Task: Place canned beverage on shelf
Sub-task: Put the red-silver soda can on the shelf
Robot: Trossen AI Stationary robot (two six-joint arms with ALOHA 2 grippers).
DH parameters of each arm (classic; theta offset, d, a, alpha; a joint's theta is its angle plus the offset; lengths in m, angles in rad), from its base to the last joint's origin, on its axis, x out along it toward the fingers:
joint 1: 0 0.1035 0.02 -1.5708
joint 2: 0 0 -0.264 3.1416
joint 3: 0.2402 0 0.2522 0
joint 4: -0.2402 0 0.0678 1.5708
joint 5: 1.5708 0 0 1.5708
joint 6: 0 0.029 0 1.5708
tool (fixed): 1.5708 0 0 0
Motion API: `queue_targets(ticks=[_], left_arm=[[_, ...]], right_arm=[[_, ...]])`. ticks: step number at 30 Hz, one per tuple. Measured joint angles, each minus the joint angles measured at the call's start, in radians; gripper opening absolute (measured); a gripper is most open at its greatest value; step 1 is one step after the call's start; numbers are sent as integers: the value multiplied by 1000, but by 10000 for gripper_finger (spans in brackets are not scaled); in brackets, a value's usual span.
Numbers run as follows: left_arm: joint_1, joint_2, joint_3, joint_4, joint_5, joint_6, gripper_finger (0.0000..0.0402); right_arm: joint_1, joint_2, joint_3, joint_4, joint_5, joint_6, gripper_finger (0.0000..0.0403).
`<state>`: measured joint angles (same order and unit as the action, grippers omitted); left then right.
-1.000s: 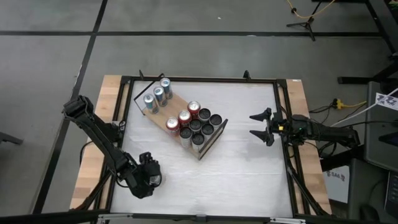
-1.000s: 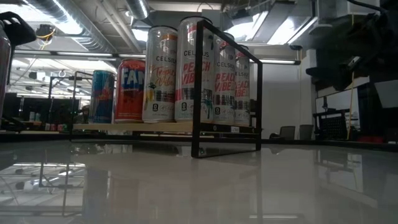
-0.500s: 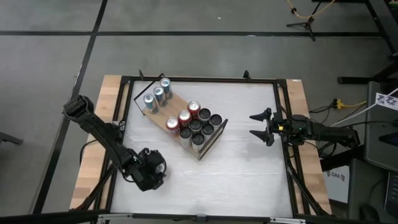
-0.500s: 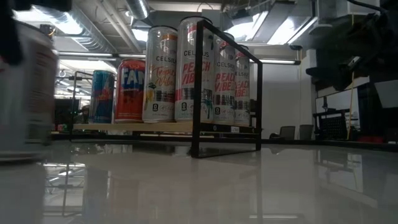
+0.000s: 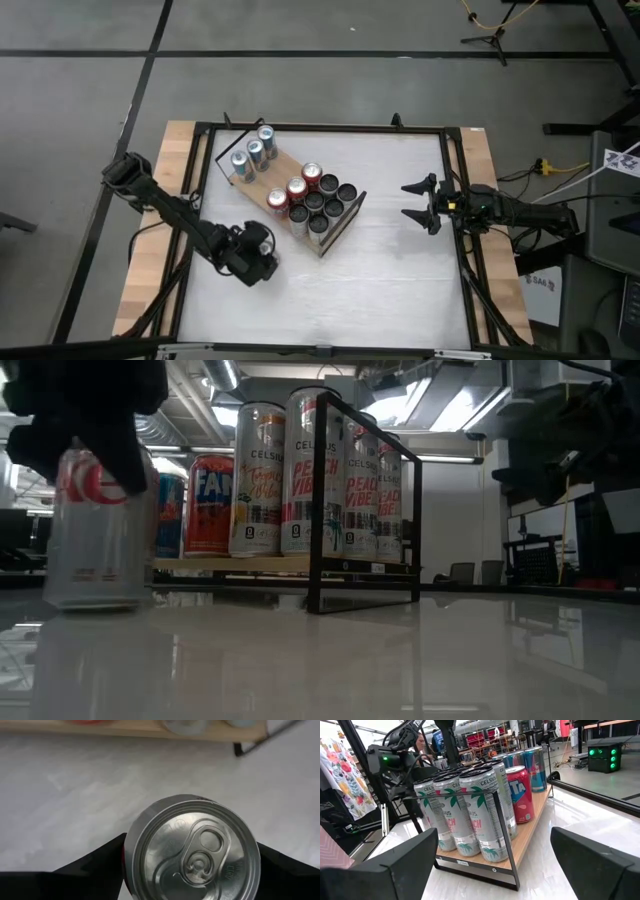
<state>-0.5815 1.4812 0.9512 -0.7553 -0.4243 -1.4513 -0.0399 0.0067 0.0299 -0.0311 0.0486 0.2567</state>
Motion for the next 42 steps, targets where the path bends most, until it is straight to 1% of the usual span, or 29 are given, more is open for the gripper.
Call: queue_targets(ticks=[4,8,12,21,38,42], left_arm=[[18,-2,2,-46,6,-121,299],[17,-2,2,-45,6,-170,299],[16,-2,2,-34,10,-163,304],[16,1,1,-5,25,-155,334],[16,1,0,9,23,-154,338],[16,1,-1,12,23,-105,338]], right_arm=[[0,0,0,0,0,0,381],[0,0,0,0,0,0,381],[0,0,0,0,0,0,381],[0,0,0,0,0,0,381],[0,0,0,0,0,0,381],[0,0,0,0,0,0,381]])
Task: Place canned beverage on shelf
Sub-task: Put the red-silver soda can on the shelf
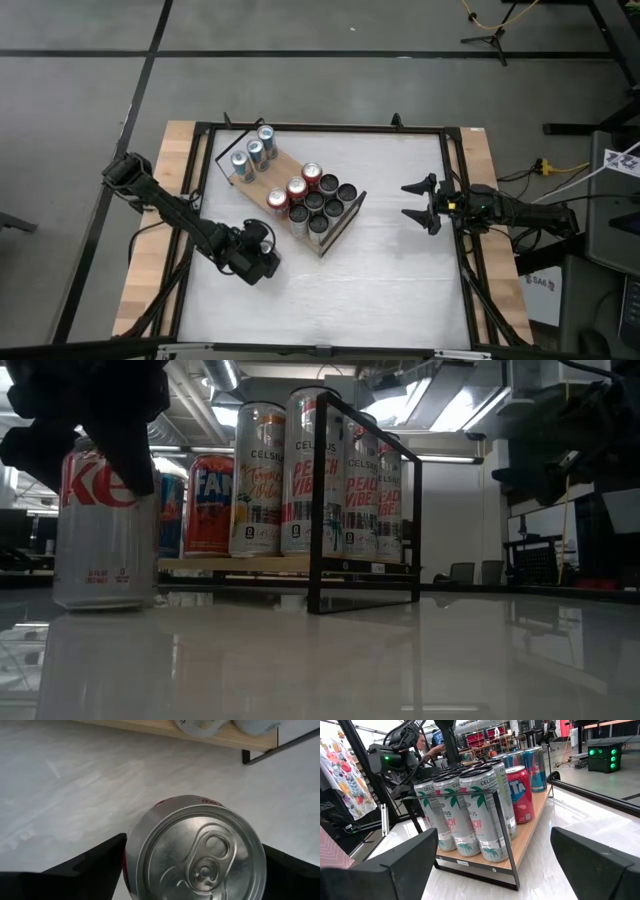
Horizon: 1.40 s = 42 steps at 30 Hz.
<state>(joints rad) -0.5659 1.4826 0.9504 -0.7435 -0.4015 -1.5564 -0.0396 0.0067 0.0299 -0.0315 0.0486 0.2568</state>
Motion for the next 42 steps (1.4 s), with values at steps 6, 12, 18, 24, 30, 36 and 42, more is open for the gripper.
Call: queue_targets(ticks=[6,12,18,24,30,36,42], left_arm=[[0,1,-1,15,-6,22,357],[0,1,-1,17,-20,23,397],[-18,-4,-1,63,-36,109,394],[-51,-28,-1,85,-59,258,397],[-80,-29,-1,83,-59,439,397],[-99,-29,-1,83,-58,683,397],[-103,-29,-1,81,-58,909,397]], right_arm=[[0,0,0,0,0,0,381],[0,0,0,0,0,0,381],[0,0,0,0,0,0,381],[0,0,0,0,0,0,381],[0,0,0,0,0,0,381],[0,0,0,0,0,0,381],[0,0,0,0,0,0,381]])
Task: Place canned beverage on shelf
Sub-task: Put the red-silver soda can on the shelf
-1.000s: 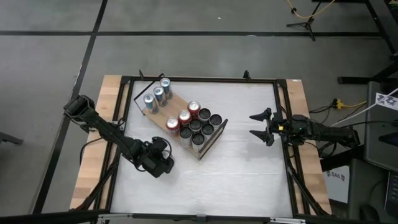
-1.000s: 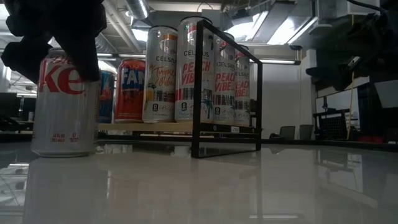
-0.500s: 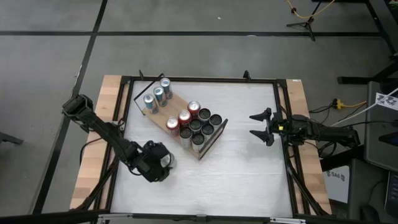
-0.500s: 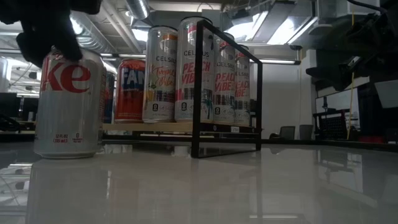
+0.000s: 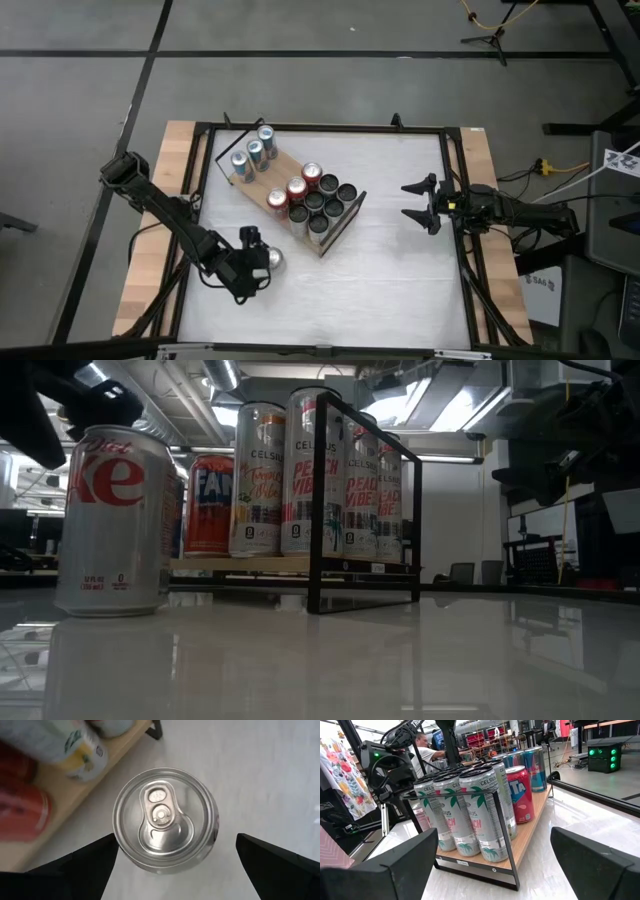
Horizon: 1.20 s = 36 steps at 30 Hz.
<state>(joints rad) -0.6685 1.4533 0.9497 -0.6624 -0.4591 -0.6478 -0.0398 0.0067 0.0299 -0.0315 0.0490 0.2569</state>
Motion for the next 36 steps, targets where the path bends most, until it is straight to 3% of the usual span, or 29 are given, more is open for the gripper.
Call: queue_targets(ticks=[7,13,18,28,36], left_arm=[[0,0,0,-2,-1,194,397],[0,0,1,-2,0,239,397],[1,-1,1,7,13,168,397],[0,-1,2,27,94,-131,397],[2,-35,2,1,62,-93,397]], right_arm=[[0,0,0,0,0,0,381],[0,0,0,0,0,0,381],[0,0,0,0,0,0,381],[0,0,0,0,0,0,381],[0,0,0,0,0,0,381]])
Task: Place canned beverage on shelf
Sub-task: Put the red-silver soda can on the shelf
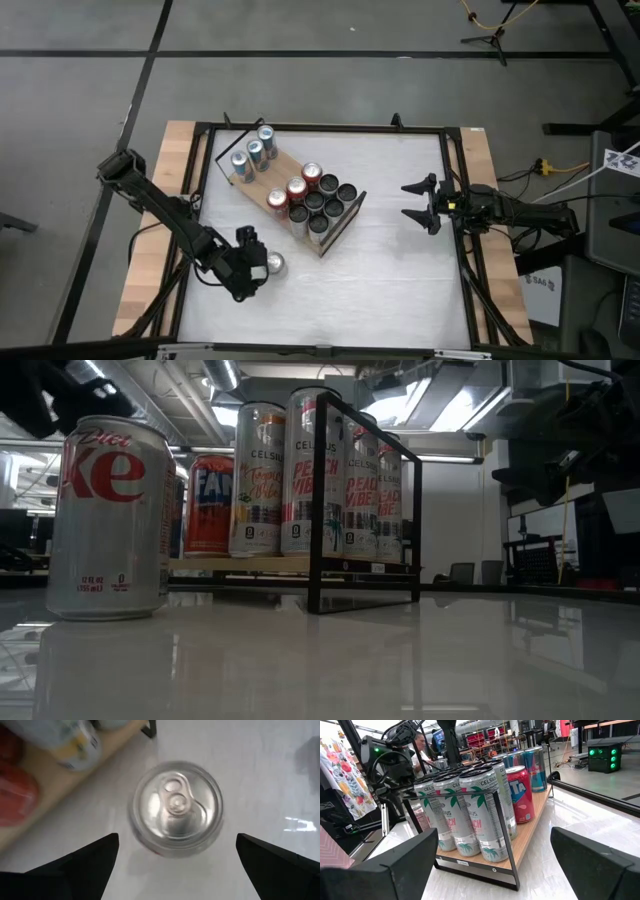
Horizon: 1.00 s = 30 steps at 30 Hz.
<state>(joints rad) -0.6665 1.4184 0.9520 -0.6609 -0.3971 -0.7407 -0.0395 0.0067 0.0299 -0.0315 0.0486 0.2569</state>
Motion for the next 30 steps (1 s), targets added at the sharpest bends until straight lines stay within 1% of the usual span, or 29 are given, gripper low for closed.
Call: queue_targets(ticks=[3,6,9,13,15,21,24,30], left_arm=[[1,-43,0,-17,-22,57,397],[1,-84,0,-17,-37,146,397],[7,-112,0,9,-53,264,397],[24,-113,0,60,-51,453,397],[33,-113,0,88,-21,542,397],[73,-112,0,140,117,771,397],[99,-112,0,142,188,855,397],[156,-109,0,155,268,1016,397]], right_arm=[[0,0,0,0,0,0,381],[0,0,0,0,0,0,381],[0,0,0,0,0,0,381],[0,0,0,0,0,0,381],[0,0,0,0,0,0,381],[0,0,0,0,0,0,381],[0,0,0,0,0,0,381],[0,0,0,0,0,0,381]])
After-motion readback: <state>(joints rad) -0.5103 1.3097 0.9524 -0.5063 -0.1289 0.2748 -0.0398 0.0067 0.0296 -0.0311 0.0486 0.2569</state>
